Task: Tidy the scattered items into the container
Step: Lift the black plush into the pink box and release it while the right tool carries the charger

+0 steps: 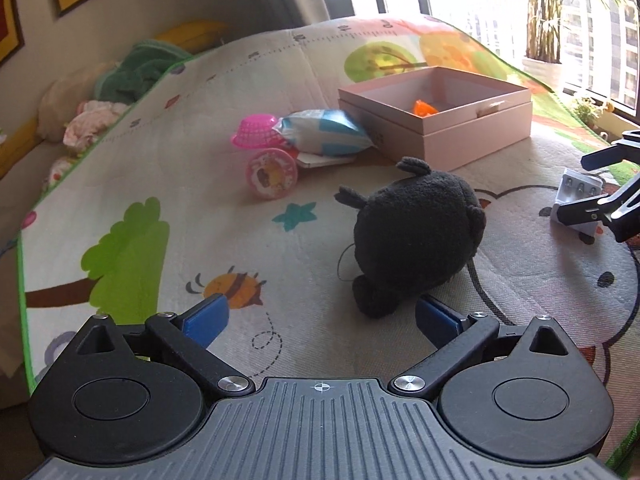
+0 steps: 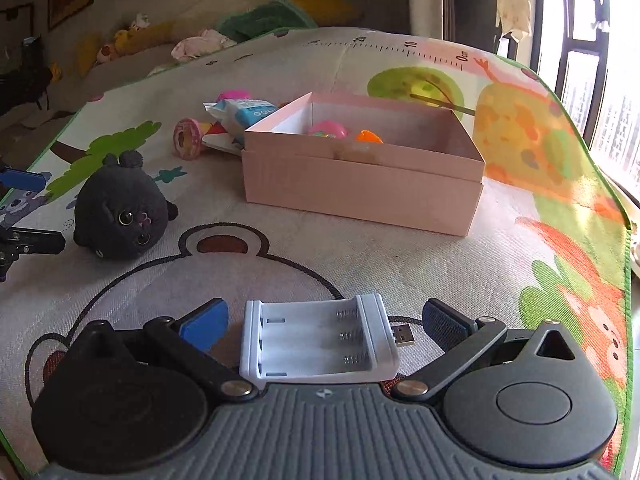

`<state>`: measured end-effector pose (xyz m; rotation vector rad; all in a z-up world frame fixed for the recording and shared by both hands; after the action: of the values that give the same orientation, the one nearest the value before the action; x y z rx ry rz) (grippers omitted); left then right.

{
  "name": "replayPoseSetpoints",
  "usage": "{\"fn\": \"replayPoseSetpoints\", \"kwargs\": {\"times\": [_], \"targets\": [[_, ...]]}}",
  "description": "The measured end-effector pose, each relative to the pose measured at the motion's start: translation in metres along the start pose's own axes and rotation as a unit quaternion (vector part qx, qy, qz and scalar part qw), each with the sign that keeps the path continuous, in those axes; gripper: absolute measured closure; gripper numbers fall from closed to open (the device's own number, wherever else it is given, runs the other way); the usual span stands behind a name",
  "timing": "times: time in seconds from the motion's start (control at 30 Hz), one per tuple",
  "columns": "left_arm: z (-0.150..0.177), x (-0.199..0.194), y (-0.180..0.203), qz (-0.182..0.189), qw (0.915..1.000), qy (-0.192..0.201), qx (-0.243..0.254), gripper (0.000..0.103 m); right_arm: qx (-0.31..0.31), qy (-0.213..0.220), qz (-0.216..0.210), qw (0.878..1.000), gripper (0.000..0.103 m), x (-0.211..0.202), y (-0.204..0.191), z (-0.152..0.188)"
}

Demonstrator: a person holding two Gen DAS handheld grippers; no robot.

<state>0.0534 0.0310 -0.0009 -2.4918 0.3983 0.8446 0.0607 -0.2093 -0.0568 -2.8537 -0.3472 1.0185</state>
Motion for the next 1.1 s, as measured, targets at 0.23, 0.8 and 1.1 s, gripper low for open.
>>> {"fn": "replayPoseSetpoints", "kwargs": {"times": [0.23, 0.8, 1.1], "targets": [[-0.018, -0.006, 0.025, 0.057, 0.998, 0.026, -0.011, 0.0, 0.016, -0.035, -0.035, 0.999, 0.0, 0.005, 0.0, 0.004], [-0.05, 0.055, 0.041, -0.013, 0.9969, -0.003, -0.077, 0.0, -0.028, 0.011, -0.004, 1.0, 0.012, -0.028, -0.013, 0.015], [-0.043, 0.047, 0.048, -0.001, 0.9987, 0.001, -0.05, 0.012, -0.013, 0.015, 0.005, 1.0, 0.012, -0.034, -0.006, 0.013]]}}
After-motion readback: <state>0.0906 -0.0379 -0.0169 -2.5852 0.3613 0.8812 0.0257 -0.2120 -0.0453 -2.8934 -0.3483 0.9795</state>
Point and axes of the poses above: each gripper's, at about its wrist camera, not at the fingertips, and x roughly the way its jaws point, y to its right, z to its underside, the point moved 7 cm from there along x, roughly the way its jaws point, and after that the axes turned 12 degrees about x, right-handed, at the moved point
